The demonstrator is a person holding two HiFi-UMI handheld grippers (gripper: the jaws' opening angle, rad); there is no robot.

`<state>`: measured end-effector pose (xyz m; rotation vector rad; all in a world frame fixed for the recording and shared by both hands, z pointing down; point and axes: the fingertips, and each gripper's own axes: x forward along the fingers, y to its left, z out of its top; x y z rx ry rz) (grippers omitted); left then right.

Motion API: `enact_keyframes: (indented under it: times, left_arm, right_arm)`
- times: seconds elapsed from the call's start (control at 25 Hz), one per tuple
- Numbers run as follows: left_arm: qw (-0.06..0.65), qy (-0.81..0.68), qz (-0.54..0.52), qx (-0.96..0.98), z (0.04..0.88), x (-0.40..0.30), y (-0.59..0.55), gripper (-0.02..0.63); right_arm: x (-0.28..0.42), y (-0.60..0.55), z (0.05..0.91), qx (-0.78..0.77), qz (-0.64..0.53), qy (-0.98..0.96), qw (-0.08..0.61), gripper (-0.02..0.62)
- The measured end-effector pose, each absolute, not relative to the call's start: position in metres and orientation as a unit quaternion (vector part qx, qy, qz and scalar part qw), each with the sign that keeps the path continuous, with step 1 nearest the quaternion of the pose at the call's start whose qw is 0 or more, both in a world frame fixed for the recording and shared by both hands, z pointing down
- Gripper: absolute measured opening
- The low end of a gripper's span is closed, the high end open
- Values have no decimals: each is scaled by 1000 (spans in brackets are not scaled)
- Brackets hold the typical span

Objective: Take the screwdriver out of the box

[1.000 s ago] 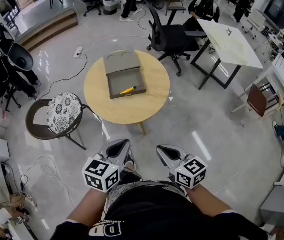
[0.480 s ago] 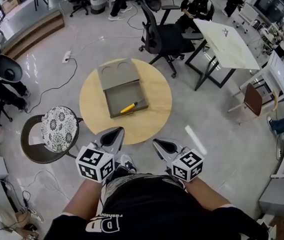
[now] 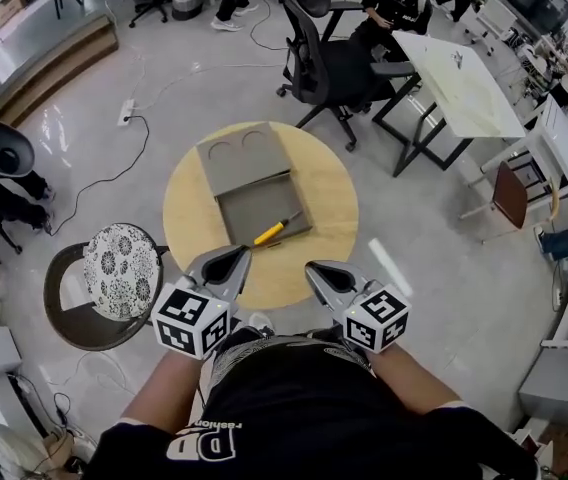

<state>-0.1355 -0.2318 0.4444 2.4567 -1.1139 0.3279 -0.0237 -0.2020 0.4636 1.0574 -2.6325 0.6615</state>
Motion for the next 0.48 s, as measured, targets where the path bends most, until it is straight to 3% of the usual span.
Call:
enact_keyframes:
  times: [0.48]
  left_arm:
    - [237,-376,137,886,474,-121,-246,60]
  right_arm:
    - [-28,-213,476,362,233,-894,121,0]
